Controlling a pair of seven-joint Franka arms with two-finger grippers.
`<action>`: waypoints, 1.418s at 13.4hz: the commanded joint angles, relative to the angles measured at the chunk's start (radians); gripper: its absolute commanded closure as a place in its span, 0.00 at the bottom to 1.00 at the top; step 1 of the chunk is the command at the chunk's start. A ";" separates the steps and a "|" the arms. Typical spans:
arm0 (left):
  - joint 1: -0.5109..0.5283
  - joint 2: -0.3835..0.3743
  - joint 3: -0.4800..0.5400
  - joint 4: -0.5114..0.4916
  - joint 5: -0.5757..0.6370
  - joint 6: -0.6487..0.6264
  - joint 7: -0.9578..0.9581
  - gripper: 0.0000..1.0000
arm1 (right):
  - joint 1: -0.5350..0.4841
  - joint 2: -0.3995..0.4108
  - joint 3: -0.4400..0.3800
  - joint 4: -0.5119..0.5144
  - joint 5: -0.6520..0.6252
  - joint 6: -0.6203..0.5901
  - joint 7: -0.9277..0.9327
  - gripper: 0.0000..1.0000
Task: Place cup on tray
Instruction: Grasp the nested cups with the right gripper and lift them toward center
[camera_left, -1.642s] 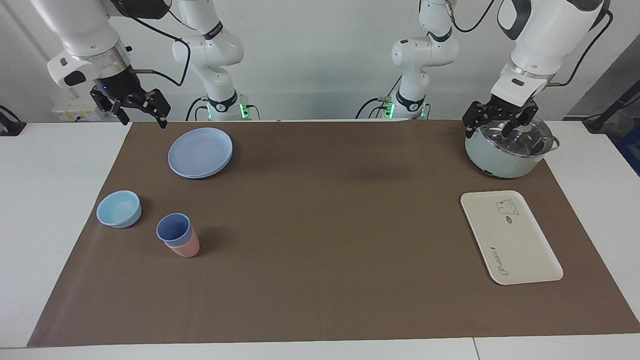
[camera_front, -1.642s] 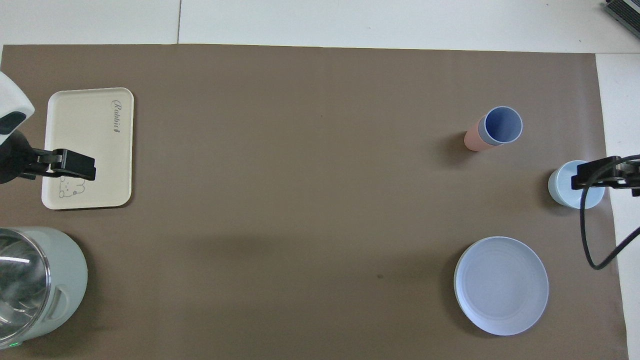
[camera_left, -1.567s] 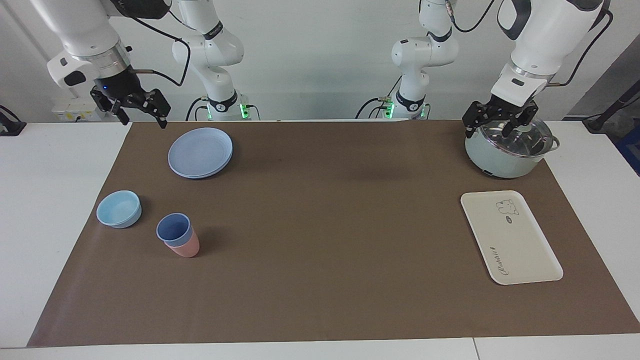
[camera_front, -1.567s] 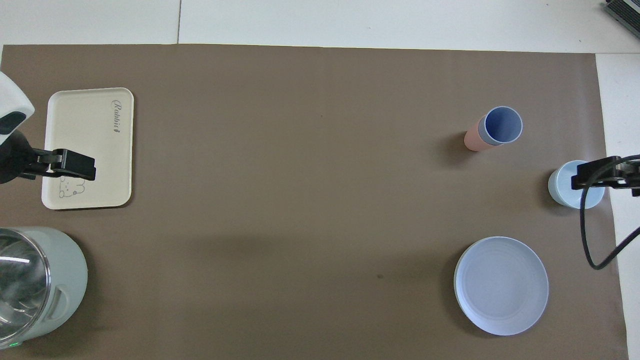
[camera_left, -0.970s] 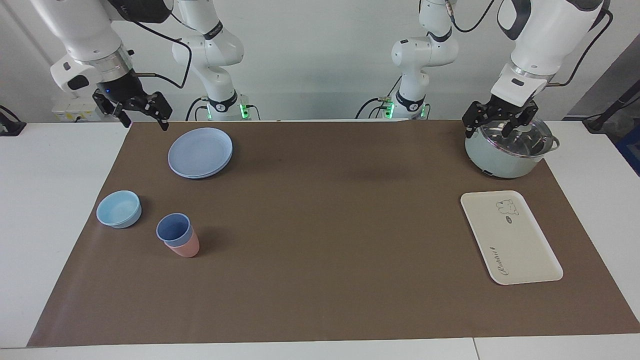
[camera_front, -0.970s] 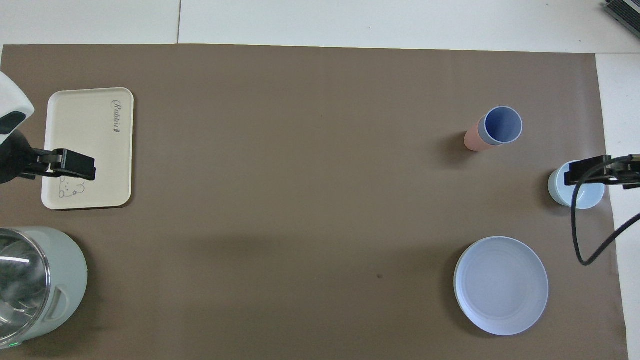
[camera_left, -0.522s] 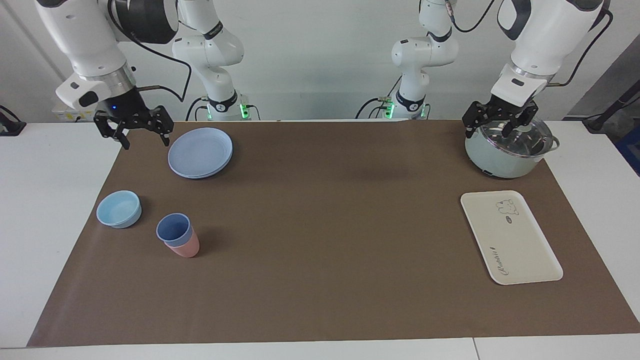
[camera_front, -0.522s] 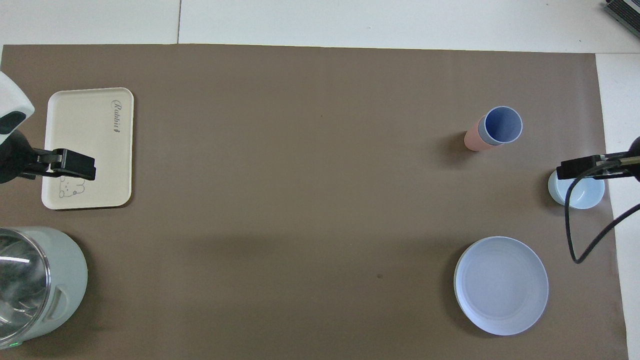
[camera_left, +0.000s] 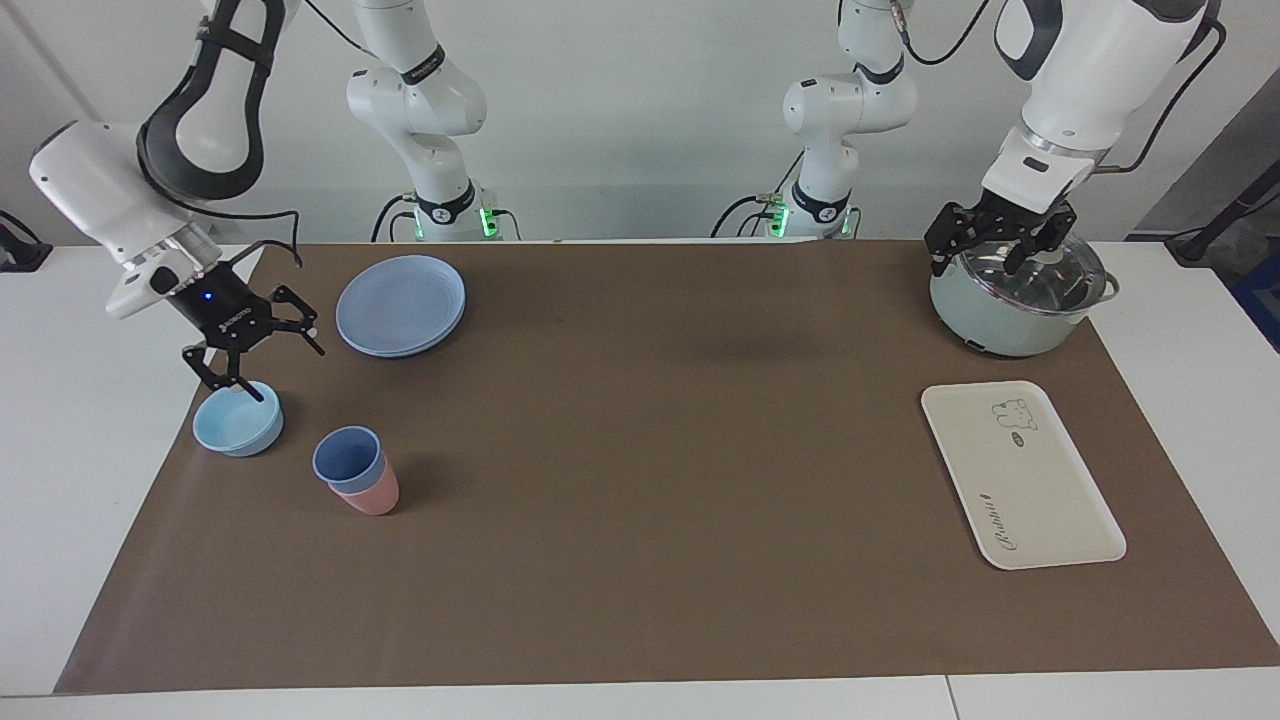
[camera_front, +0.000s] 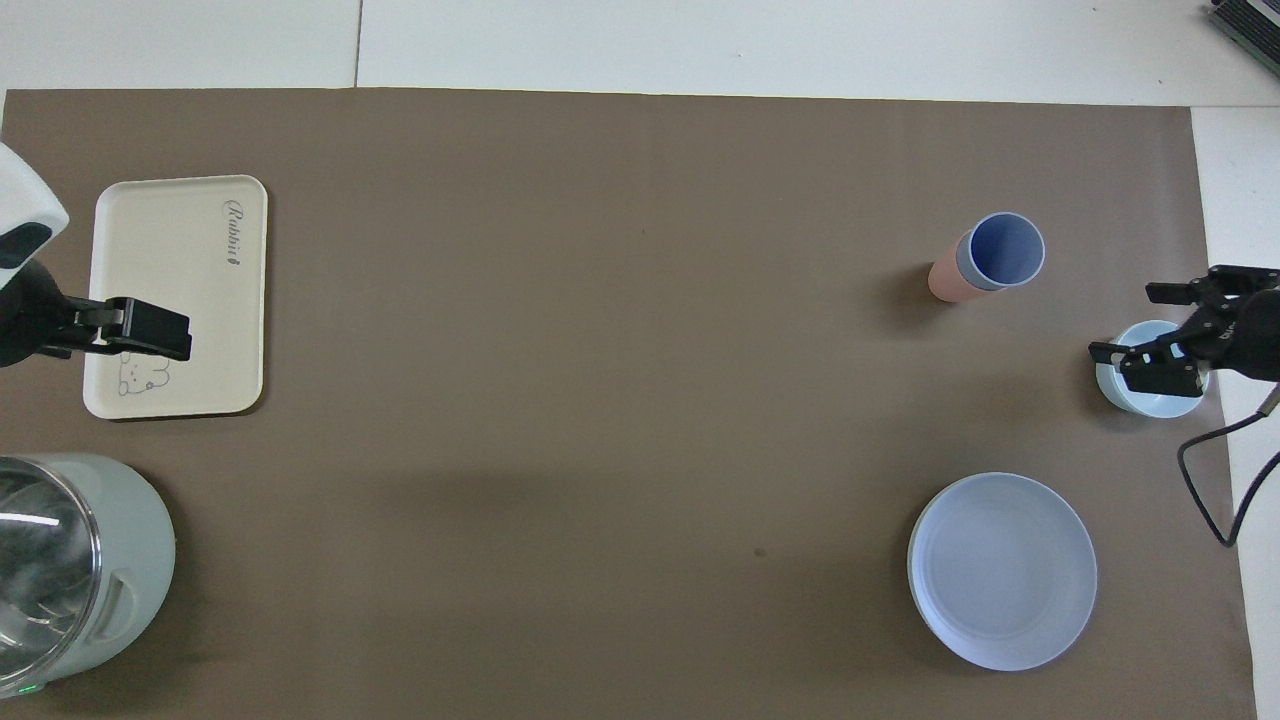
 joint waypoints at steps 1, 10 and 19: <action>0.000 -0.022 0.004 -0.020 0.014 -0.009 0.004 0.00 | -0.021 0.087 0.011 0.013 0.175 0.008 -0.170 0.00; 0.000 -0.022 0.004 -0.020 0.014 -0.009 0.004 0.00 | -0.010 0.319 0.017 0.091 0.646 -0.070 -0.538 0.00; 0.000 -0.022 0.004 -0.020 0.014 -0.009 0.004 0.00 | 0.019 0.368 0.021 0.087 0.812 -0.091 -0.651 0.00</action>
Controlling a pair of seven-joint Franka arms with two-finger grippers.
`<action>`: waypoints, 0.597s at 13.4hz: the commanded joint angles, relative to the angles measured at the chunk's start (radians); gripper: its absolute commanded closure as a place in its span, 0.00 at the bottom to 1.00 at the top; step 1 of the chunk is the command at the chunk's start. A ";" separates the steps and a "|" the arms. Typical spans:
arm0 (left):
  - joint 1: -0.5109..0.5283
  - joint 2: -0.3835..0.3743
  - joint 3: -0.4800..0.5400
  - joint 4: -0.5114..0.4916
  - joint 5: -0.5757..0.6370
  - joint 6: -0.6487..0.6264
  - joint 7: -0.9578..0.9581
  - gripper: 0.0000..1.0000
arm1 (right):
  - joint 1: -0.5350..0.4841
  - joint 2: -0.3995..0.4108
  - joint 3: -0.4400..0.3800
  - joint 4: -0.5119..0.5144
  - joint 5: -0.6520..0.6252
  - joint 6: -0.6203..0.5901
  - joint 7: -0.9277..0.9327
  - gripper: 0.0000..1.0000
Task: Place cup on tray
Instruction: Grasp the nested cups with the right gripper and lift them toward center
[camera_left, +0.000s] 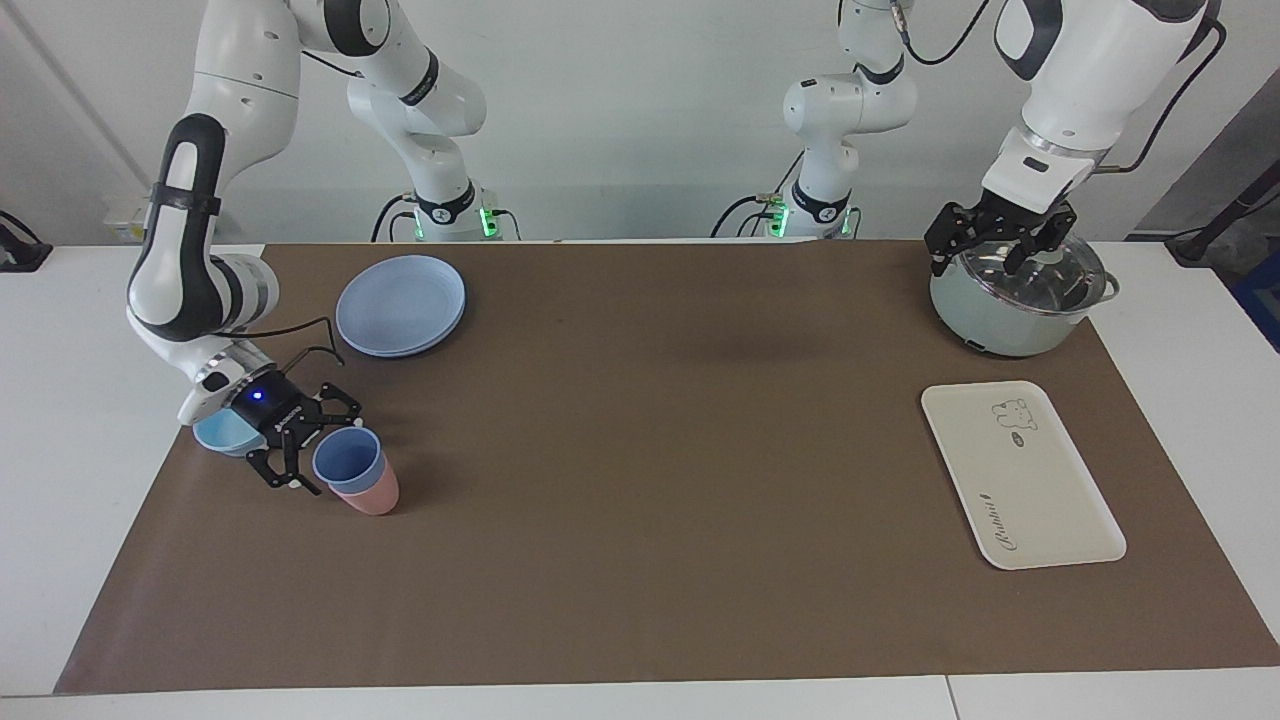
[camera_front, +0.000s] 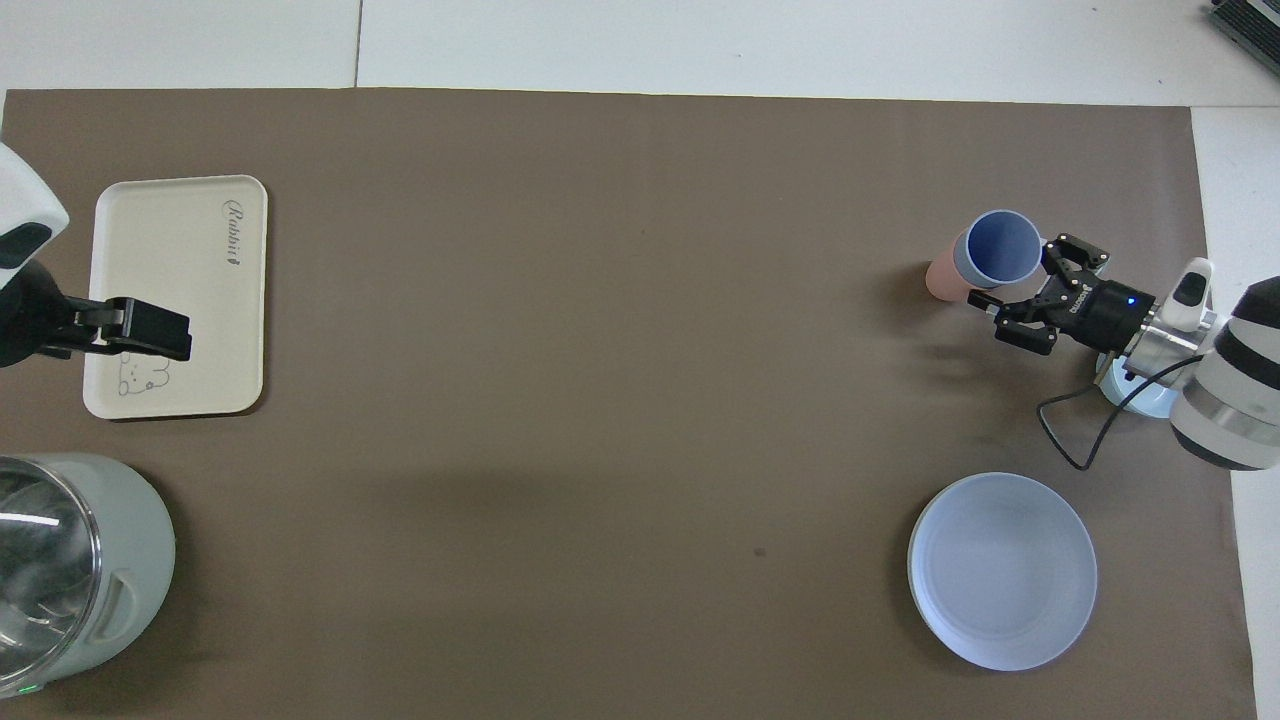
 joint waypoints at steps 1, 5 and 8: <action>0.000 -0.022 0.004 -0.020 0.014 -0.009 0.004 0.00 | 0.017 0.015 0.001 0.009 0.057 -0.010 -0.029 0.00; 0.000 -0.022 0.004 -0.020 0.014 -0.009 0.004 0.00 | 0.020 0.015 0.001 0.006 0.062 -0.008 -0.031 0.00; 0.000 -0.022 0.004 -0.020 0.014 -0.009 0.004 0.00 | 0.028 0.015 0.001 0.006 0.080 -0.005 -0.031 0.01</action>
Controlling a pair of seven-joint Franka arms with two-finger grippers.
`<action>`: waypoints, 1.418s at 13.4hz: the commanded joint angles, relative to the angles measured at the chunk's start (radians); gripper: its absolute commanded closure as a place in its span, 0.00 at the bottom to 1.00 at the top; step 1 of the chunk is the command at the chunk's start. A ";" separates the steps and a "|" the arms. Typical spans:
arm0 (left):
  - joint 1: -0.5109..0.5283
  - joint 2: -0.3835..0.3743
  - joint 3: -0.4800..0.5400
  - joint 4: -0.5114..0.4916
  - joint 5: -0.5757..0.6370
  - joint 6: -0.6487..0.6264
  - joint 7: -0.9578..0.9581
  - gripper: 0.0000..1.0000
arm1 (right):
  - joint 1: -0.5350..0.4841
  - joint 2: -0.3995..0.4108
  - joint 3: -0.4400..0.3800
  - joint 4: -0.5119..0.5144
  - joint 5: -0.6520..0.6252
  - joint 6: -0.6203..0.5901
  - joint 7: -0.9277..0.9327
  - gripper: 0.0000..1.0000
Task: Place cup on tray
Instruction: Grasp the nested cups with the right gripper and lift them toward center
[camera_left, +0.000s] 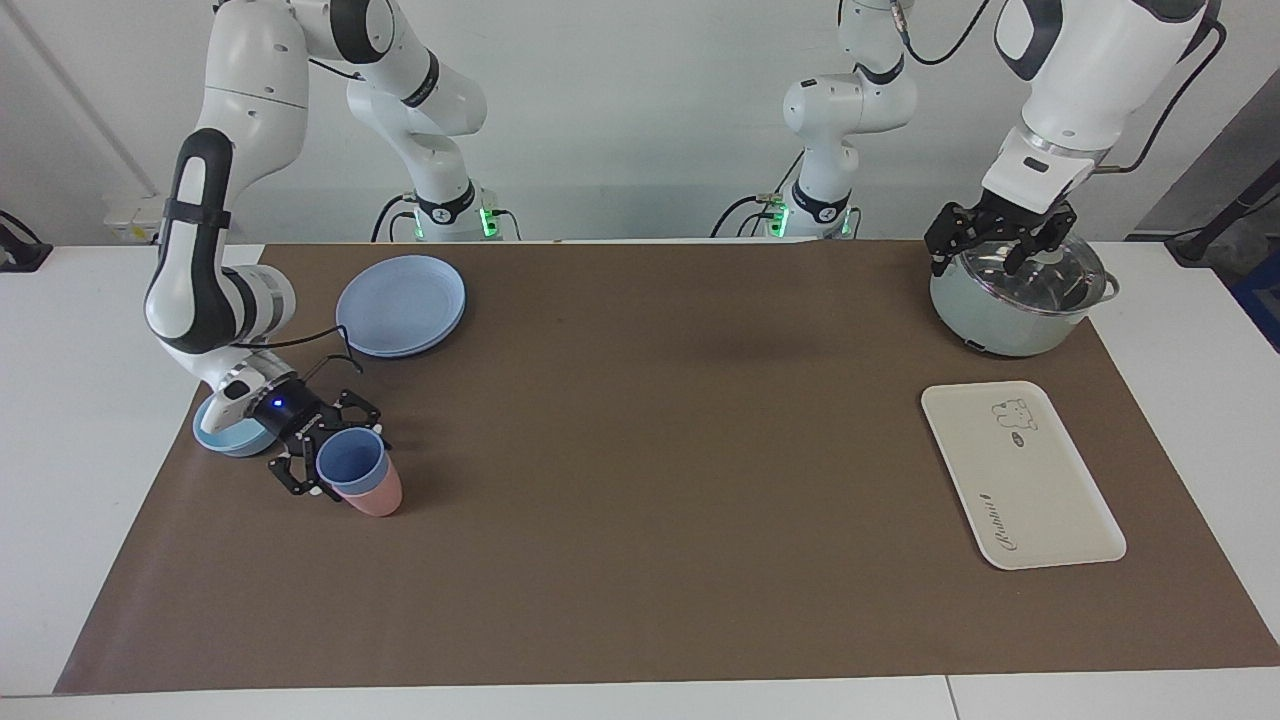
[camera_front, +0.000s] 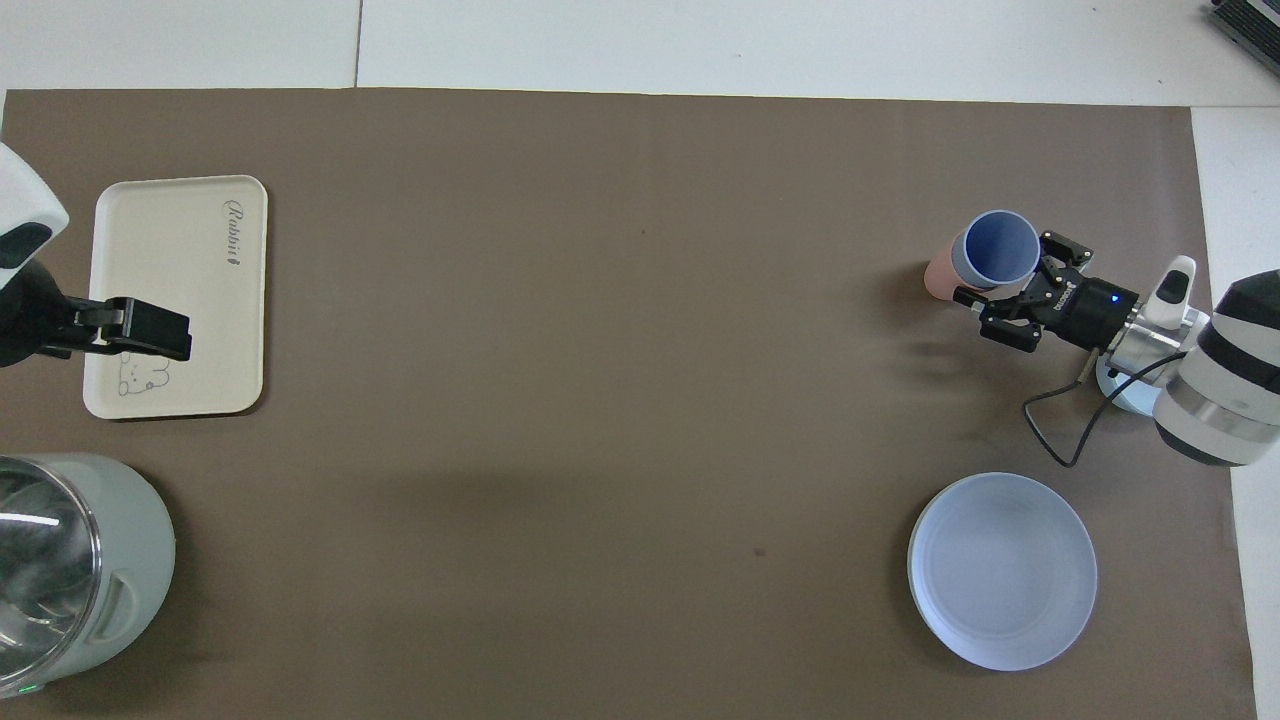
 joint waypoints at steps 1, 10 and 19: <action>0.000 -0.022 0.004 -0.020 0.014 -0.008 0.004 0.00 | 0.016 0.010 0.000 0.006 0.056 -0.003 -0.026 0.18; 0.000 -0.022 0.004 -0.017 0.014 -0.010 0.003 0.00 | 0.071 -0.181 -0.003 0.015 -0.276 0.124 0.304 1.00; -0.048 -0.037 -0.010 -0.035 0.014 -0.051 -0.002 0.00 | 0.324 -0.428 0.006 0.054 -1.120 0.094 1.166 1.00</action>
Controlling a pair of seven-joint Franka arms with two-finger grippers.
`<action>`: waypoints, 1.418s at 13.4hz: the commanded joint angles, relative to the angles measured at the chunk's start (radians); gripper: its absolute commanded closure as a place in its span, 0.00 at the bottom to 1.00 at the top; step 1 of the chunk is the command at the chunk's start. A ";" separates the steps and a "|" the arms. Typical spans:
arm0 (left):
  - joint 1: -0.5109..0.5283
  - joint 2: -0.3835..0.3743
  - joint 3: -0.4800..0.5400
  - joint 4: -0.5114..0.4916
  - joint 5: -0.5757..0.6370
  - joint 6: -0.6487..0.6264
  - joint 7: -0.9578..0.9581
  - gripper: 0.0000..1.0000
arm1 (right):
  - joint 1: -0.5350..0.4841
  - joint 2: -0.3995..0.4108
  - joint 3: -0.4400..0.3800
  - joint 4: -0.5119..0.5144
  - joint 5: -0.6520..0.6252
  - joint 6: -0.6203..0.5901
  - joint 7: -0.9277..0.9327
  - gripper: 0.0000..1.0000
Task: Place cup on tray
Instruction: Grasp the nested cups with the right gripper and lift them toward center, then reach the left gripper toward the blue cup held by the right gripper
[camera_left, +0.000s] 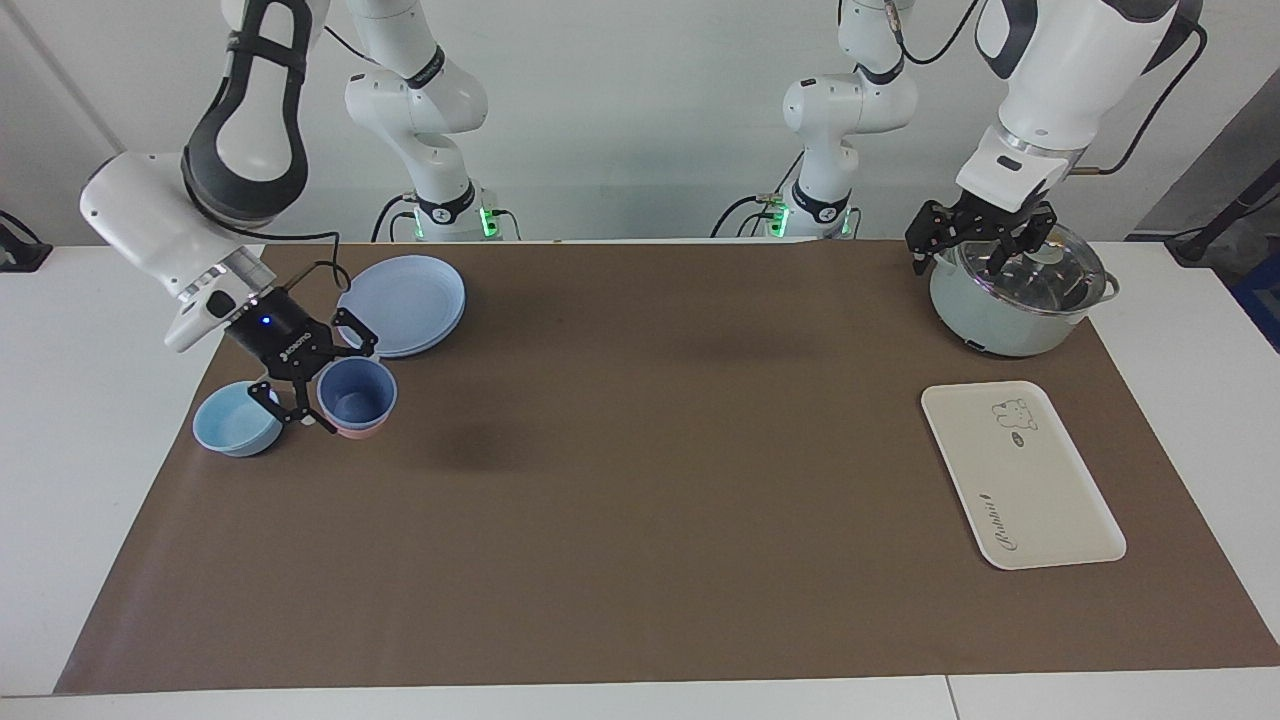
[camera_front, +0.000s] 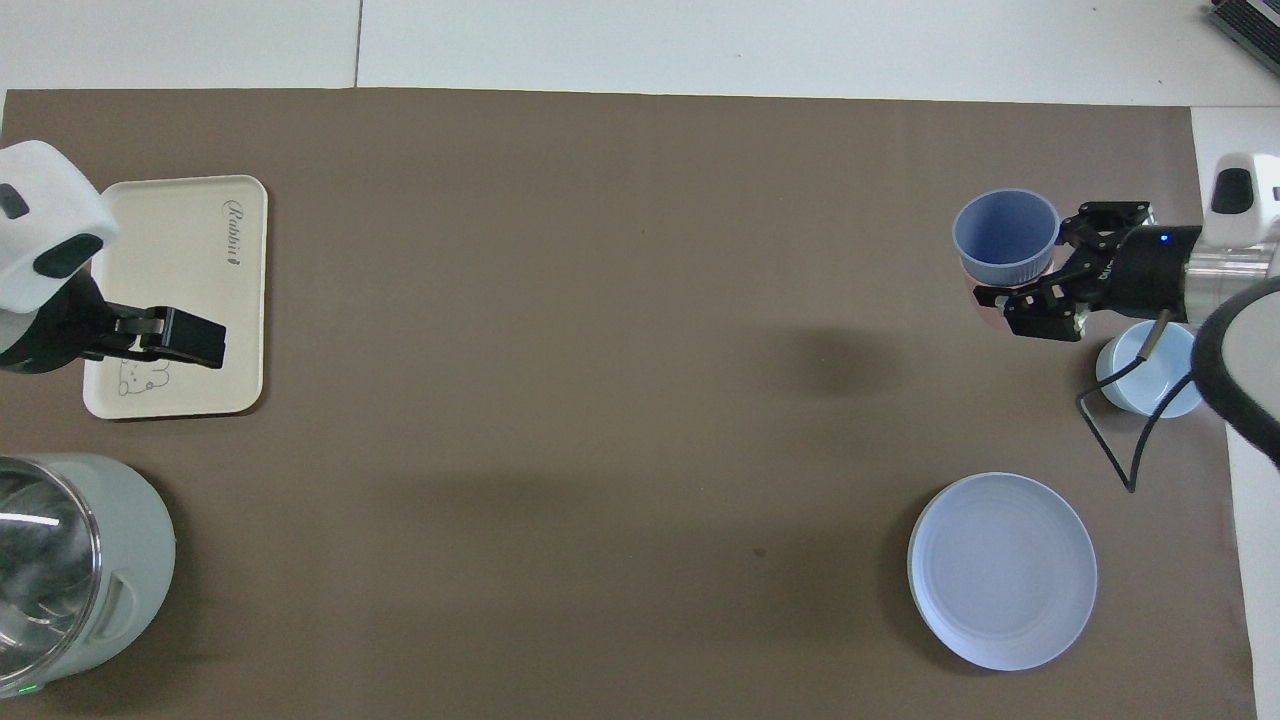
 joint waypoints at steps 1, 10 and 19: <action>-0.026 -0.051 0.007 -0.076 0.013 -0.002 -0.001 0.00 | 0.121 -0.043 0.001 0.009 -0.164 -0.012 0.198 1.00; -0.098 -0.034 0.004 -0.228 -0.552 0.506 -0.468 0.17 | 0.431 -0.031 0.007 0.171 -0.486 -0.219 0.513 1.00; -0.354 0.009 0.004 -0.284 -0.849 0.808 -0.499 0.38 | 0.514 -0.011 0.007 0.179 -0.563 -0.210 0.605 1.00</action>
